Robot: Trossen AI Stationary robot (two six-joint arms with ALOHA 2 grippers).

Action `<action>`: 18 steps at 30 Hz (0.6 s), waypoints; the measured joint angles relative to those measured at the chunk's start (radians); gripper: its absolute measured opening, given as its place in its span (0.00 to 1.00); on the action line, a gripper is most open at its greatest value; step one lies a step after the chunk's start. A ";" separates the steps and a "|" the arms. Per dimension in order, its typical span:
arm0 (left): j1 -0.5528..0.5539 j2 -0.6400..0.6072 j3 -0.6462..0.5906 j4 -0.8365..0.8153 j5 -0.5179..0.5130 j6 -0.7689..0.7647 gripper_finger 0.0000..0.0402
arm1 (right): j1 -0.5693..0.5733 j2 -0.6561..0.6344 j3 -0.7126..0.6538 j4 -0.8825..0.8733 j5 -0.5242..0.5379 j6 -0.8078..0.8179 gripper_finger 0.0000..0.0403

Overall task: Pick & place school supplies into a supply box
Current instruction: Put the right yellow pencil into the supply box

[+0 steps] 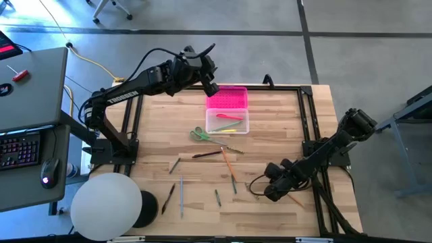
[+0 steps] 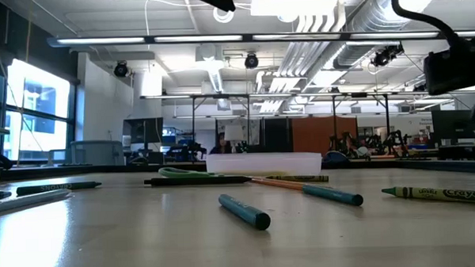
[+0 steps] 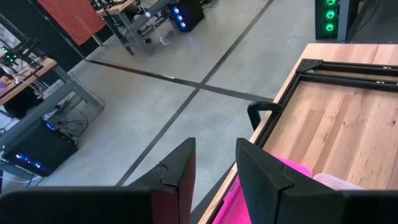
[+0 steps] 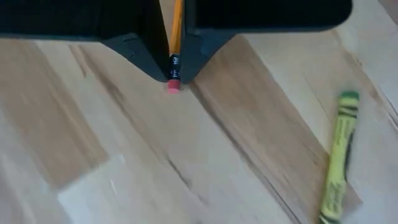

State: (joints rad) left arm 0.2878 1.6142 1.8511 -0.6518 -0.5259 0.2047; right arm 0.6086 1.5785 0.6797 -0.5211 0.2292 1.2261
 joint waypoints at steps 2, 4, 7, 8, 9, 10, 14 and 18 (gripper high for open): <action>0.000 0.000 0.000 0.000 0.000 0.000 0.37 | -0.017 0.002 -0.002 0.021 0.016 -0.042 0.04; 0.000 0.000 0.000 0.000 0.000 0.000 0.37 | -0.036 0.002 -0.002 0.050 0.021 -0.100 0.04; 0.000 0.000 0.000 0.000 0.000 0.000 0.37 | -0.061 0.003 -0.002 0.084 0.015 -0.205 0.04; 0.000 0.000 0.000 0.000 0.000 0.000 0.37 | -0.068 0.004 -0.002 0.093 0.016 -0.237 0.04; 0.000 0.000 0.000 -0.001 0.000 0.000 0.37 | -0.076 0.004 -0.002 0.101 0.020 -0.265 0.04; 0.000 0.000 0.000 -0.001 0.000 0.000 0.37 | -0.084 0.004 -0.002 0.110 0.024 -0.294 0.04; 0.000 0.000 0.000 -0.001 0.001 0.000 0.37 | -0.126 0.004 -0.002 0.152 0.015 -0.412 0.05; 0.000 0.000 0.000 -0.002 0.001 0.000 0.37 | -0.155 0.004 -0.002 0.190 0.014 -0.534 0.09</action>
State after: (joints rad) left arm 0.2878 1.6142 1.8511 -0.6533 -0.5251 0.2043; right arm 0.4535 1.5829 0.6777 -0.3313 0.2430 0.6925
